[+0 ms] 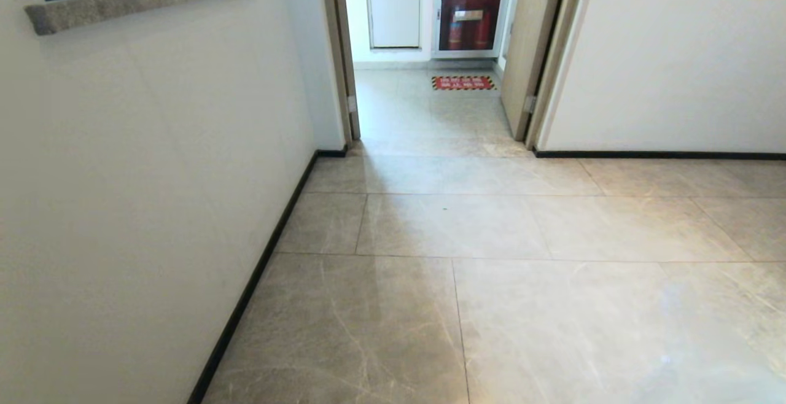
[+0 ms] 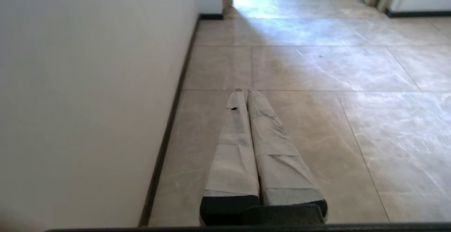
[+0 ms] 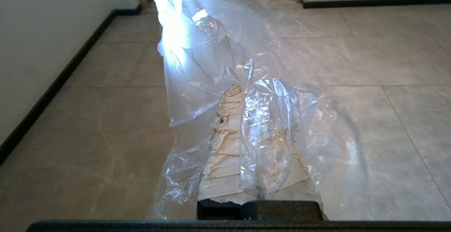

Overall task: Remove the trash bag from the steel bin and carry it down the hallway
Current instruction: Put the trash bag at the door

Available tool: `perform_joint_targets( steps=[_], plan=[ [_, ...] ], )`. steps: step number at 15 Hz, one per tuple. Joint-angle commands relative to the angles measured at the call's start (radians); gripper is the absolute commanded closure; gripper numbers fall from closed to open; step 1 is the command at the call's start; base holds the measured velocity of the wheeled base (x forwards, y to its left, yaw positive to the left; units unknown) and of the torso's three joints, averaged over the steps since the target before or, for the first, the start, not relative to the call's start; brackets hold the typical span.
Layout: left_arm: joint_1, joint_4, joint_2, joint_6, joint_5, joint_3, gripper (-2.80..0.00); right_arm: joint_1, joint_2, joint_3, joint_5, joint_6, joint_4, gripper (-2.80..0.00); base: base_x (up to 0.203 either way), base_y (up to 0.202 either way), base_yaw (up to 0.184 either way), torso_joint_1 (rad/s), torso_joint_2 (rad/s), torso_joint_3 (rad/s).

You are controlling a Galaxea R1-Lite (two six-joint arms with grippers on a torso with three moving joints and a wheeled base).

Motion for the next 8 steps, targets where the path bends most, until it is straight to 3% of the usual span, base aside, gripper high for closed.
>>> perform_joint_targets(
  steps=[1,8],
  plan=[
    [0.000,0.002,0.000,0.000,0.000,0.001,0.00,0.001,0.001,0.002,0.000,0.000,0.000,0.00,0.185,0.000,-0.001,0.005,0.00,0.005],
    [0.000,0.002,0.000,-0.001,0.000,0.001,0.00,0.001,0.001,0.002,0.000,0.000,0.000,0.00,0.192,0.000,0.002,0.002,0.00,0.003]
  ],
)
